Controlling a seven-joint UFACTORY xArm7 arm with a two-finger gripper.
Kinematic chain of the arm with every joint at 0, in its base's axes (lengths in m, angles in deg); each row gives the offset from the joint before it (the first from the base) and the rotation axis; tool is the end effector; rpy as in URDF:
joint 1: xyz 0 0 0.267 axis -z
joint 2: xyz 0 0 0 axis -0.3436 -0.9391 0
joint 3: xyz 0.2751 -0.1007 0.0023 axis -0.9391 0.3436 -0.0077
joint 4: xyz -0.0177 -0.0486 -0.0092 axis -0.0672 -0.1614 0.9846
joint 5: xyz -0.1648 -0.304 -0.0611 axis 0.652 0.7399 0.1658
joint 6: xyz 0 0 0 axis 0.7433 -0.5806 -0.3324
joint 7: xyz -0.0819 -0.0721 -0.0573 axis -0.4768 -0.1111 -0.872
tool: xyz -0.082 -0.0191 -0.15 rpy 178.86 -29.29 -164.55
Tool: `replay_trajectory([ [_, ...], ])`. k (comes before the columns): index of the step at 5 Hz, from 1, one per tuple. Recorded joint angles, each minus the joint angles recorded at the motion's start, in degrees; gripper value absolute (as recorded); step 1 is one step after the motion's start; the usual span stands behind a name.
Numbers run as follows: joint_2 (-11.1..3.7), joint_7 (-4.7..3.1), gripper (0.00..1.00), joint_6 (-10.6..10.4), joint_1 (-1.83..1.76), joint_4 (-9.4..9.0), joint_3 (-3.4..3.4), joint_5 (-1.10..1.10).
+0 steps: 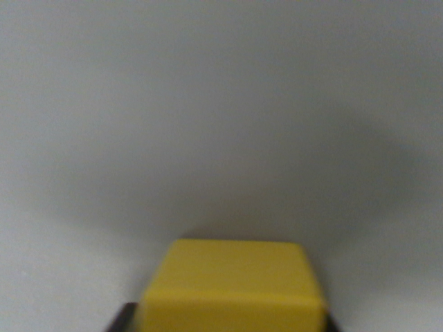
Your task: Pick yellow cube
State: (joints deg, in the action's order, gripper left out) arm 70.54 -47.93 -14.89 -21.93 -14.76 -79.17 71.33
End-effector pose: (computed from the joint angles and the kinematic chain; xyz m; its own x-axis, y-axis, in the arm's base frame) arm 0.4462 0.0124 0.0149 0.9853 0.1155 -0.1262 0.1121 -0.9931 -0.0338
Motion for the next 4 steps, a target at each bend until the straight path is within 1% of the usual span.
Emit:
replay_trajectory([
  [2, 0.11, 0.01, 1.0, 0.27, 0.0, 0.16, 0.0, 0.01],
  [3, 0.37, 0.03, 1.0, 0.92, 0.0, 0.55, 0.01, 0.02],
  [4, 0.37, 0.03, 1.0, 0.92, 0.0, 0.55, 0.01, 0.02],
])
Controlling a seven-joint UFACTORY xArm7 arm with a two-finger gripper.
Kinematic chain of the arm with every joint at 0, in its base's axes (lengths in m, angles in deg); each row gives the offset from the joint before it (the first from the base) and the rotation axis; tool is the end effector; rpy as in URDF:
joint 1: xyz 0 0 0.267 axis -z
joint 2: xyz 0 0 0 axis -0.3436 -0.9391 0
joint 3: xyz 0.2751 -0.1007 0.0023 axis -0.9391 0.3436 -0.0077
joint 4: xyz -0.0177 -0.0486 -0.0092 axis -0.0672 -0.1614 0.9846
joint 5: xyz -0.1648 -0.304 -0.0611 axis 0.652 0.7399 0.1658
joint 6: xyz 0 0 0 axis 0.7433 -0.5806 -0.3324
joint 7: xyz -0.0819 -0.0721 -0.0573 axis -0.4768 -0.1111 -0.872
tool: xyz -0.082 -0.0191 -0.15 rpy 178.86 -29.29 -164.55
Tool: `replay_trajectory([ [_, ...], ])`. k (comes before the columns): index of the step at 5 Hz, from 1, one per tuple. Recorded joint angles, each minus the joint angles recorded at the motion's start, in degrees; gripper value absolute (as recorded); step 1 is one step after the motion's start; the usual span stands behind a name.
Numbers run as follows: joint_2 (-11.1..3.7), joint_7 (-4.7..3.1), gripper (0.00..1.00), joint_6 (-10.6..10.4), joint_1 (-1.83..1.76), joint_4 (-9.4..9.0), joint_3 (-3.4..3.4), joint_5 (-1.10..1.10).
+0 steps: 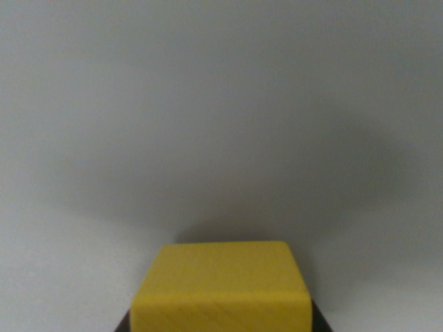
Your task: Pick yellow cube
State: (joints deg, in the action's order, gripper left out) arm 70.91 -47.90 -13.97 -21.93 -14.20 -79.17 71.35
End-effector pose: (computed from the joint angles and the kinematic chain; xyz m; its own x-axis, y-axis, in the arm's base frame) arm 0.4483 0.0125 0.0201 0.9853 0.1157 -0.1260 0.1122 -0.9931 -0.0341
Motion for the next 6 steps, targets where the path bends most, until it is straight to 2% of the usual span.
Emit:
replay_trajectory([
  [1, 0.38, 0.03, 1.0, 0.96, 0.0, 0.57, 0.01, 0.02],
  [2, 0.38, 0.03, 1.0, 0.96, 0.0, 0.57, 0.01, 0.02],
  [3, 0.91, 0.07, 1.0, 2.28, 0.0, 1.37, 0.01, 0.05],
  [4, 0.91, 0.07, 1.0, 2.28, 0.0, 1.37, 0.01, 0.05],
  [5, 1.55, 0.12, 1.0, 3.88, 0.0, 2.34, 0.02, 0.08],
  [6, 1.55, 0.12, 1.0, 3.88, 0.0, 2.34, 0.02, 0.08],
])
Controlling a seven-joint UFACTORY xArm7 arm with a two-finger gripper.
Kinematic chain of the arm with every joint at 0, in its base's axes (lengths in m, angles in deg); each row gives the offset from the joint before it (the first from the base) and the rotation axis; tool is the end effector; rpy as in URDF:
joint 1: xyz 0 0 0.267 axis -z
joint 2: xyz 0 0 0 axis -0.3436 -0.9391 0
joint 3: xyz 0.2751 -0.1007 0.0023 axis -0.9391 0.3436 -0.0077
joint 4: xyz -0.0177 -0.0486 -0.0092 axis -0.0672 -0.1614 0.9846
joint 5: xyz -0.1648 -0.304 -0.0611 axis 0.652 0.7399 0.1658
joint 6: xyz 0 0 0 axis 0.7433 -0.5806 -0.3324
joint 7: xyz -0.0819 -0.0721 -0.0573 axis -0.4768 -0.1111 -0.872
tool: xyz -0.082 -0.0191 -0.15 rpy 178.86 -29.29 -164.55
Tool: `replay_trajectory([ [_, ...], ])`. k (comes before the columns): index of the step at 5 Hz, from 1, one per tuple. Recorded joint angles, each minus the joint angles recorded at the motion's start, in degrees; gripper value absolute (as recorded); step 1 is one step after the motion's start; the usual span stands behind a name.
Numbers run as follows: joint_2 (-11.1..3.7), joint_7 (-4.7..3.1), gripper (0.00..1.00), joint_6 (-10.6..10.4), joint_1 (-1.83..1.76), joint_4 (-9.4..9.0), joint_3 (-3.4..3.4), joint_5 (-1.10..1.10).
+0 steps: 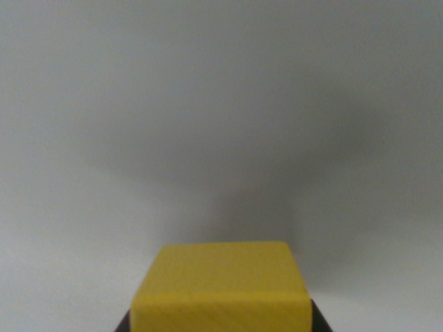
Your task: Pick yellow cube
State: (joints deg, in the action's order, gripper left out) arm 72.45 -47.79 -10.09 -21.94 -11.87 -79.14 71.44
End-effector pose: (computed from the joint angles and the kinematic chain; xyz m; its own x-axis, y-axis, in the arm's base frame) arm 0.4562 0.0130 0.0423 0.9852 0.1162 -0.1261 0.1127 -0.9930 -0.0351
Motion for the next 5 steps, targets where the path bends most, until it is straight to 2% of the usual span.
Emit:
replay_trajectory([
  [1, 0.74, 0.06, 1.0, 1.86, 0.0, 1.12, 0.01, 0.04],
  [2, 0.74, 0.06, 1.0, 1.86, 0.0, 1.12, 0.01, 0.04],
  [3, 1.57, 0.12, 1.0, 3.94, 0.0, 2.37, 0.02, 0.08],
  [4, 1.57, 0.12, 1.0, 3.94, 0.0, 2.37, 0.02, 0.08],
  [5, 2.49, 0.19, 1.0, 6.24, -0.01, 3.76, 0.04, 0.13],
])
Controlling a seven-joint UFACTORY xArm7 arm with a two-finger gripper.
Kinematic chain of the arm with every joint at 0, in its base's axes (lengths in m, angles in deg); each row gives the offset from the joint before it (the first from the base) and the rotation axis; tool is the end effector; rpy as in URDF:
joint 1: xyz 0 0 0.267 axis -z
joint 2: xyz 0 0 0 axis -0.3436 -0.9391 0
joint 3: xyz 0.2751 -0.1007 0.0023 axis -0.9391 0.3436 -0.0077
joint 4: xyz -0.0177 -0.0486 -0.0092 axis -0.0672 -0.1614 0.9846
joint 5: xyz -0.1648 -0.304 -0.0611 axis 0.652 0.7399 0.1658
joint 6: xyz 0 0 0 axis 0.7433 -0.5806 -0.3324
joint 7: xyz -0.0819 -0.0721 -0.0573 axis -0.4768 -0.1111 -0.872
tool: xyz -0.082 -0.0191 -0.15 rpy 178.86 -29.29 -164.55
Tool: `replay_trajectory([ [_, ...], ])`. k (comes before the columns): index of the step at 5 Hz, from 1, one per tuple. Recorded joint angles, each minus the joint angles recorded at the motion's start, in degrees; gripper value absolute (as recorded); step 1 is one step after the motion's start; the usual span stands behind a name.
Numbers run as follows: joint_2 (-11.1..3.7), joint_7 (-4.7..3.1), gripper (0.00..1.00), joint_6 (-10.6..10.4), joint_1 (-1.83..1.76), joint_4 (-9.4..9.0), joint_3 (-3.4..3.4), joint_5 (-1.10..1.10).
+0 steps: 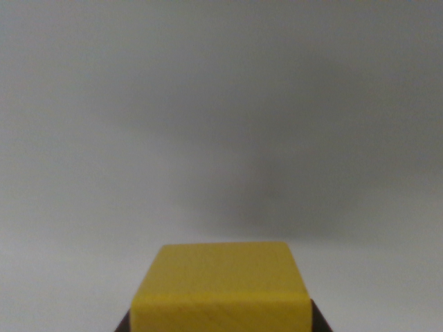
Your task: Pick yellow cube
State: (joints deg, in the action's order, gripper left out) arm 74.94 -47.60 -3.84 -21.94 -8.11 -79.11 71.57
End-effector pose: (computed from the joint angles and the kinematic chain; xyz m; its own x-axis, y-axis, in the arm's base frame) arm 0.4661 0.0137 0.0796 0.9851 0.1167 -0.1260 0.1130 -0.9929 -0.0364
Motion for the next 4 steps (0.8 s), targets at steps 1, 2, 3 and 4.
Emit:
replay_trajectory([
  [1, 0.0, 0.0, 1.0, 0.0, 0.0, 0.0, 0.0, 0.0],
  [2, 0.92, 0.07, 1.0, 2.3, 0.0, 1.39, 0.01, 0.05],
  [3, 0.92, 0.07, 1.0, 2.3, 0.0, 1.39, 0.01, 0.05],
  [4, 1.93, 0.14, 1.0, 4.85, -0.01, 2.92, 0.03, 0.1],
])
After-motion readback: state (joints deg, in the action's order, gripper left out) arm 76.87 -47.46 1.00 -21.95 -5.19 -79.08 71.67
